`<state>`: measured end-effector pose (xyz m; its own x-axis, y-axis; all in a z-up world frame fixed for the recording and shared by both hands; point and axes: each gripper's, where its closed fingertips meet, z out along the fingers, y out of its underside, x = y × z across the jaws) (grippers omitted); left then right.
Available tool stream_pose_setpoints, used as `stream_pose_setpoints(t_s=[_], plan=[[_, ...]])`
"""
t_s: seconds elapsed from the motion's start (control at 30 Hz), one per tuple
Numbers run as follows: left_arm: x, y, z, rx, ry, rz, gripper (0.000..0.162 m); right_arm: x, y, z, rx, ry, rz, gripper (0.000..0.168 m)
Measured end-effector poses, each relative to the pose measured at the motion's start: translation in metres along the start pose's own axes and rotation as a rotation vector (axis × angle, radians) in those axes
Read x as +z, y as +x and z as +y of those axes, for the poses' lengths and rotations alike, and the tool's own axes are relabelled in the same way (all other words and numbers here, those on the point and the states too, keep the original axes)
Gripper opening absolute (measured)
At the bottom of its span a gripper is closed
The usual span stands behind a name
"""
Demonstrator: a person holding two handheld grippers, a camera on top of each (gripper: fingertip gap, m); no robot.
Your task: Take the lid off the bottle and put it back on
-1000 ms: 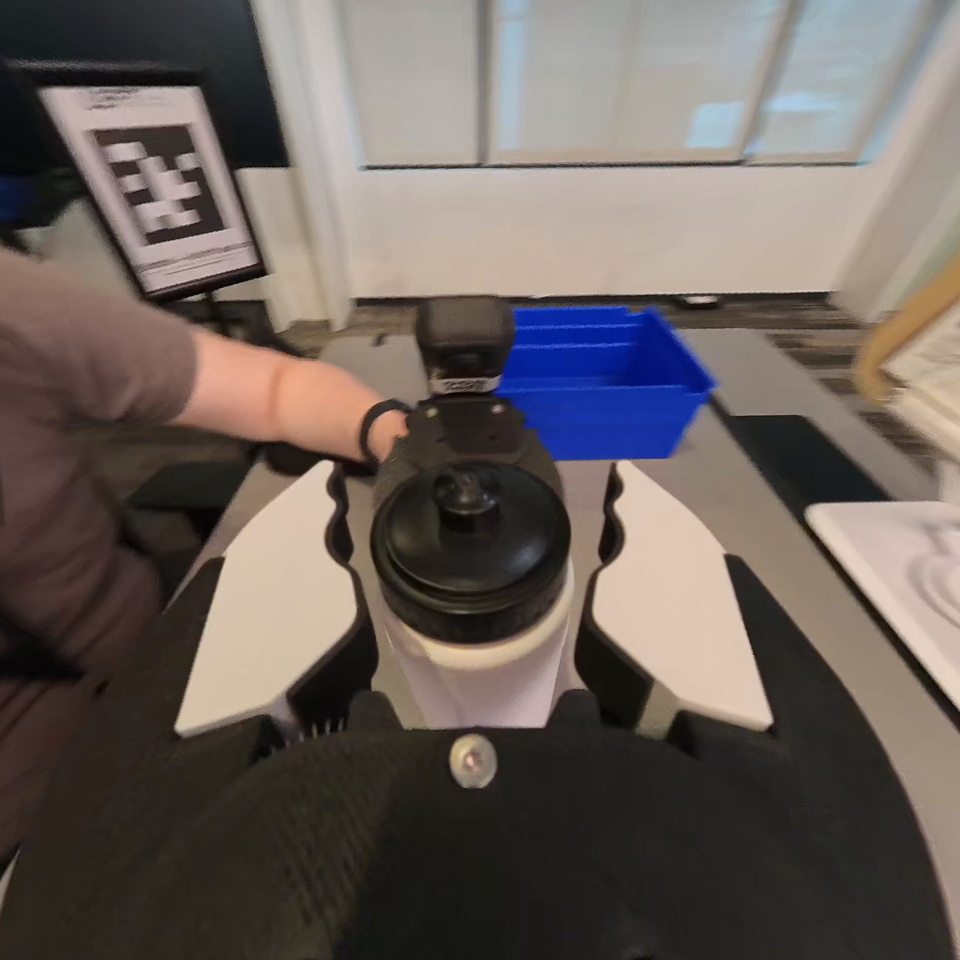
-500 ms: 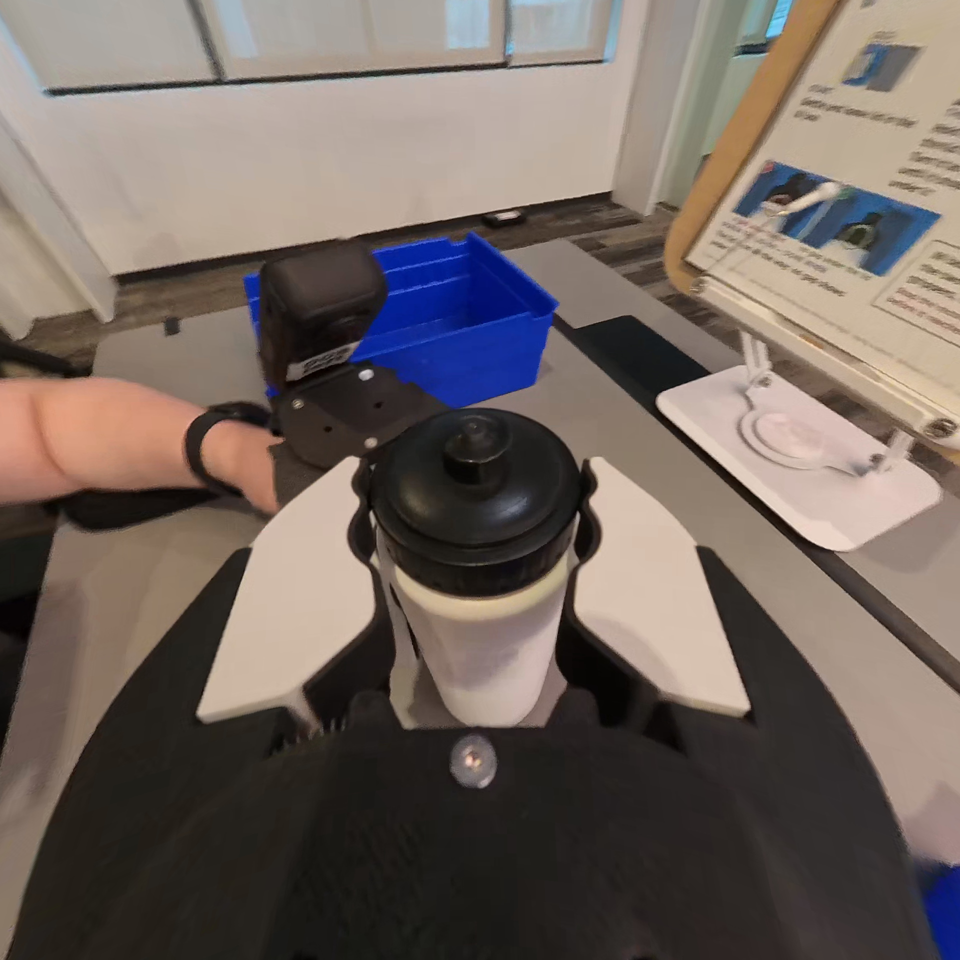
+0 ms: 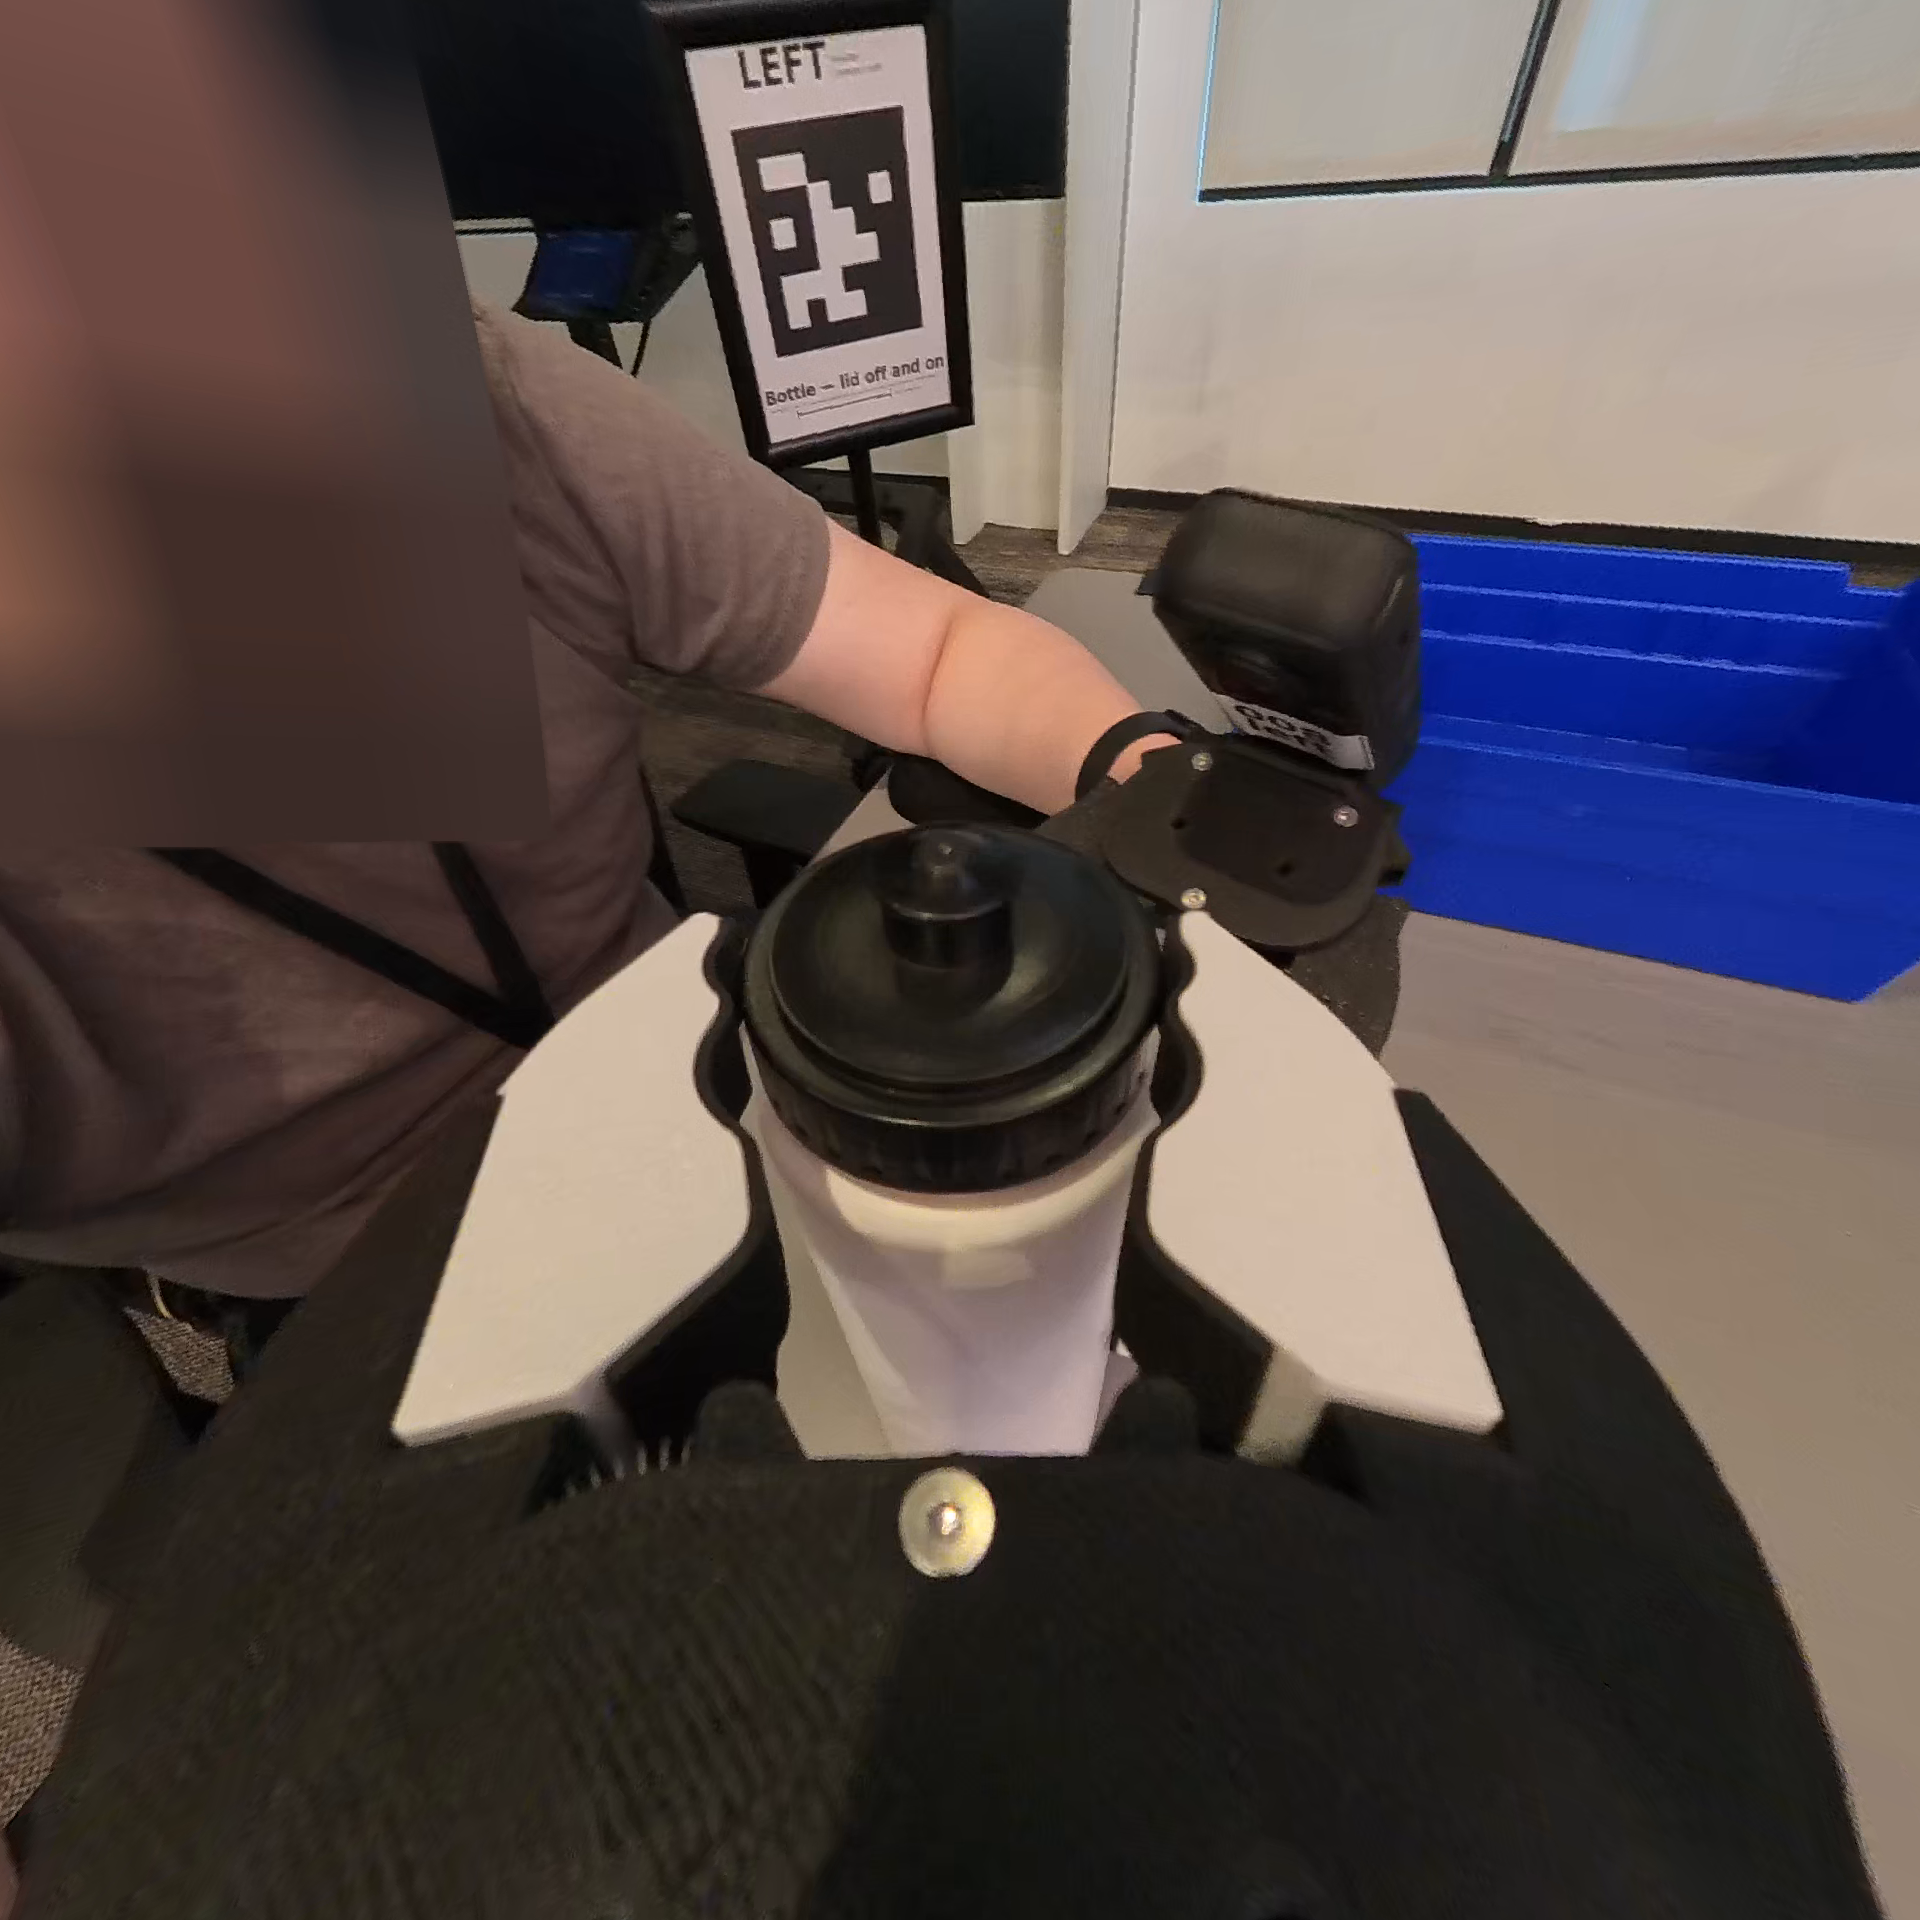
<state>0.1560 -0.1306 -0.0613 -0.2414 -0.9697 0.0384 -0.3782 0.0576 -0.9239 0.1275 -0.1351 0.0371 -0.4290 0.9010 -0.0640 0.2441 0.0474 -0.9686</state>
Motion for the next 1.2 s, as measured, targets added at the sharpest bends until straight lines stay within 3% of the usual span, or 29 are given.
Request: stream_pose_setpoints(t_s=[0.1,0.37,0.43,0.53,0.67,0.83,1.03,1.13,1.2], plan=[[-0.004,-0.023,0.001,-0.032,-0.014,-0.136,0.074,-0.006,0.027,-0.005,-0.002,0.009,0.187,0.088],[-0.040,-0.086,0.012,-0.210,0.011,-0.534,0.074,-0.046,0.107,-0.010,0.151,0.073,0.840,0.089],[-0.045,-0.091,0.014,-0.229,0.011,-0.587,0.074,-0.046,0.110,-0.004,0.231,0.073,0.878,0.087],[-0.045,-0.092,0.014,-0.243,0.017,-0.596,0.074,-0.038,0.107,0.001,0.271,0.038,0.850,0.075],[-0.043,-0.089,0.014,-0.213,0.007,-0.555,0.074,-0.034,0.099,0.002,0.182,-0.057,0.787,0.074],[-0.026,-0.063,0.007,-0.101,-0.022,-0.378,0.074,-0.025,0.058,0.003,0.062,-0.122,0.452,0.074],[0.008,-0.001,-0.003,-0.005,-0.014,-0.038,0.074,-0.010,-0.007,0.001,0.059,-0.033,-0.023,0.074],[0.009,0.003,-0.003,0.022,-0.019,-0.029,0.074,-0.006,-0.007,-0.001,0.048,-0.016,-0.034,0.075],[0.006,-0.007,-0.002,0.000,-0.026,-0.084,0.074,-0.008,0.008,-0.001,0.028,-0.022,0.071,0.076]])
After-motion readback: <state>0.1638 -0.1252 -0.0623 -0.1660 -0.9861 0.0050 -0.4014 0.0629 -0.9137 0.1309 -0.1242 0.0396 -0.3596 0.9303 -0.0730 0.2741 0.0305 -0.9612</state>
